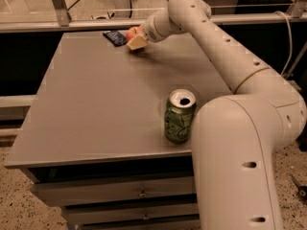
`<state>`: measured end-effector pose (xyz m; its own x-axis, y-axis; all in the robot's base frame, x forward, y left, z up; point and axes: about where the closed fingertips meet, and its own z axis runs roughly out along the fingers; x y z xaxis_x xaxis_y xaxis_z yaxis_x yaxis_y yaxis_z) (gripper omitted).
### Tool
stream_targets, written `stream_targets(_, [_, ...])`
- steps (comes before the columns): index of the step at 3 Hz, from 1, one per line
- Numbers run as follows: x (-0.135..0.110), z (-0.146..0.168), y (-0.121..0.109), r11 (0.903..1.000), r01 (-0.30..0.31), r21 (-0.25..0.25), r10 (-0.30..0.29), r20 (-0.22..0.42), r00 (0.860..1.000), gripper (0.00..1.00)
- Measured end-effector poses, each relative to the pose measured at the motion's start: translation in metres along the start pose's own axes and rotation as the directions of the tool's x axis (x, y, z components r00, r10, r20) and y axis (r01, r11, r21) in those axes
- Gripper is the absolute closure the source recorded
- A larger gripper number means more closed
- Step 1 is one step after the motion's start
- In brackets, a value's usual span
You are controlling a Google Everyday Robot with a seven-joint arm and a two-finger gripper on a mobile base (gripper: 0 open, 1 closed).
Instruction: Move apple near rxbar blueberry
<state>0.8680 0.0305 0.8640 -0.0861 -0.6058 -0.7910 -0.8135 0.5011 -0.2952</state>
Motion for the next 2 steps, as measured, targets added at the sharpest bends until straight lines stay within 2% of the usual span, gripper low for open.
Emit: stream_targets(2, [0.0029, 0.0046, 0.0013, 0.9995, -0.03, -0.009, 0.03, 0.003, 1.0, 0.29])
